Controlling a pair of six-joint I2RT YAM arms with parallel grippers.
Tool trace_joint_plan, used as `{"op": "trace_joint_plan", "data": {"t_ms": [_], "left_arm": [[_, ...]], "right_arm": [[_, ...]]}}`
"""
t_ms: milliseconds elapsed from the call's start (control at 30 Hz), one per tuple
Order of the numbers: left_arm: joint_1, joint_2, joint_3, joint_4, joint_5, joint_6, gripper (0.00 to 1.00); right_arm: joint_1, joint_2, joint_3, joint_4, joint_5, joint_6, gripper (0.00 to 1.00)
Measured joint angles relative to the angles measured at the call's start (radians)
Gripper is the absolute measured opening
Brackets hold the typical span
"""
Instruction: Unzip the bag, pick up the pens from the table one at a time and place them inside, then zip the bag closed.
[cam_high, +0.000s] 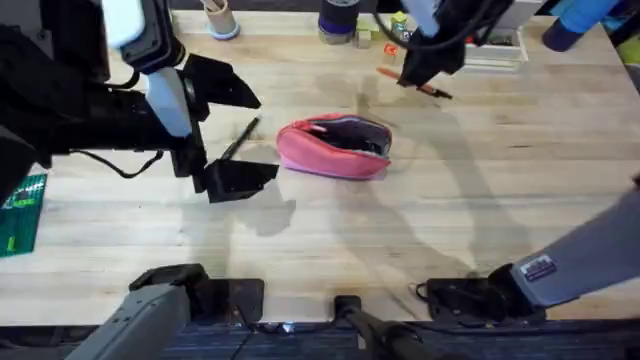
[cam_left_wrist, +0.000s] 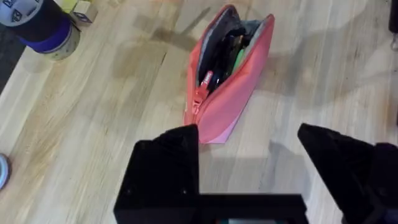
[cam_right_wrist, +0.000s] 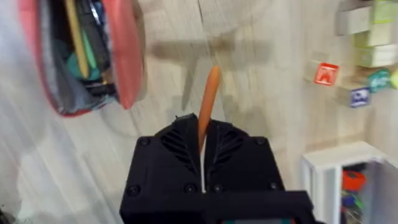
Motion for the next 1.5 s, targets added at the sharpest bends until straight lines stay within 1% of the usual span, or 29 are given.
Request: {"op": "trace_joint_plan", "data": {"t_ms": [200,233,333,367,433,633,1033,1200,1500], "left_arm": [[0.000,0.000,0.000,0.000,0.000,0.000,0.994],[0.000,0.000,0.000,0.000,0.000,0.000,0.994],[0.000,0.000,0.000,0.000,0.000,0.000,0.993],[0.000,0.000,0.000,0.000,0.000,0.000,0.993],[0.000,0.000,0.000,0.000,0.000,0.000,0.993],[0.000,0.000,0.000,0.000,0.000,0.000,0.993],[0.000,0.000,0.000,0.000,0.000,0.000,0.993],[0.000,0.000,0.000,0.000,0.000,0.000,0.992],[0.000,0.000,0.000,0.003,0.000,0.000,0.994]], "right_arm": [[0.003,-0.133,0.000,-0.048,0.000,-0.026,0.031],[0.003,-0.188,0.000,-0.057,0.000,-0.030,0.031],[0.006,-0.233,0.000,-0.065,0.000,-0.031,0.031],[0.016,-0.270,0.000,-0.079,-0.001,-0.034,0.031],[0.028,-0.286,0.000,-0.097,-0.012,-0.034,0.032],[0.070,-0.296,0.001,-0.132,-0.072,-0.038,0.031],[0.161,-0.293,-0.003,-0.129,-0.096,-0.038,0.031],[0.190,-0.291,-0.074,-0.080,-0.099,-0.038,0.031],[0.192,-0.280,-0.213,-0.007,-0.098,-0.038,0.031]]}}
